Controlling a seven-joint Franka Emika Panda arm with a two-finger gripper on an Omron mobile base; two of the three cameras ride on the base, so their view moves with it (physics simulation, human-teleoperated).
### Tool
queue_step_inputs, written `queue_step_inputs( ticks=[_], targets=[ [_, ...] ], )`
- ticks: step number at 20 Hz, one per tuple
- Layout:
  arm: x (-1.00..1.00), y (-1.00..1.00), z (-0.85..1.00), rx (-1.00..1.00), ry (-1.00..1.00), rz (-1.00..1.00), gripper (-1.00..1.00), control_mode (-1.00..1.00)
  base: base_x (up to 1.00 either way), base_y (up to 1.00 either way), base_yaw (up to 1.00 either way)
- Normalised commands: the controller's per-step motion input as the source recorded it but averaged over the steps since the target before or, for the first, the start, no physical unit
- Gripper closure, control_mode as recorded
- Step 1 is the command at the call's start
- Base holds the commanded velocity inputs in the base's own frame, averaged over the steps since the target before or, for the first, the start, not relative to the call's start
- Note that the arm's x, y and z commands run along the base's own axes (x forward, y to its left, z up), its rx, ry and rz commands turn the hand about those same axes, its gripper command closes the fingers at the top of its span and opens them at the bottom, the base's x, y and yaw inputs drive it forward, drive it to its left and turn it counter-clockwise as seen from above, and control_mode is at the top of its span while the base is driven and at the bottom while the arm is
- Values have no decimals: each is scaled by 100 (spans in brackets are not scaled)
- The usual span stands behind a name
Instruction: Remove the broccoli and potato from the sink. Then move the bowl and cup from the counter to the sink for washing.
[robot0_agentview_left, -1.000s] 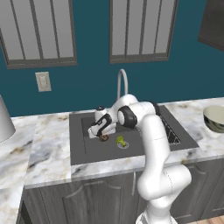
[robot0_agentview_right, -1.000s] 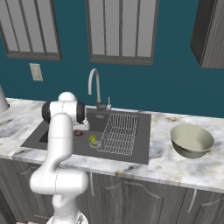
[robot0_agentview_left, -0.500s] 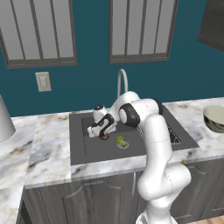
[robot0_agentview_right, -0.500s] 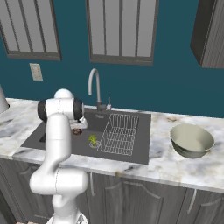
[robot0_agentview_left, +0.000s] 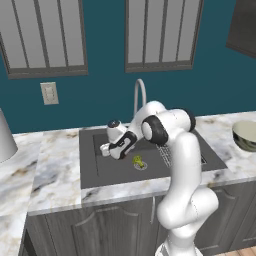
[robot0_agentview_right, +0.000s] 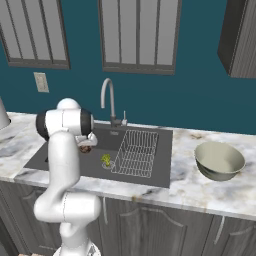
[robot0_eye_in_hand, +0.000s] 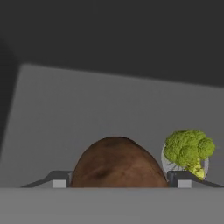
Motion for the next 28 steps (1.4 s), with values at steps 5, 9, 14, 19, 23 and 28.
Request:
queue_step_inputs(
  ticks=[5,9,14,19,23,28],
  targets=[
    [-27,-11,44,0,0,0,100,-100,0,0,0],
    [-27,-11,47,0,-1,0,100,-100,0,0,0],
    [-25,-2,51,0,0,0,100,-100,0,0,0],
    [-21,6,53,0,0,0,100,-100,0,0,0],
    [-17,15,52,0,0,0,100,-100,0,0,0],
    [-18,17,50,0,0,0,100,-100,0,0,0]
  ],
)
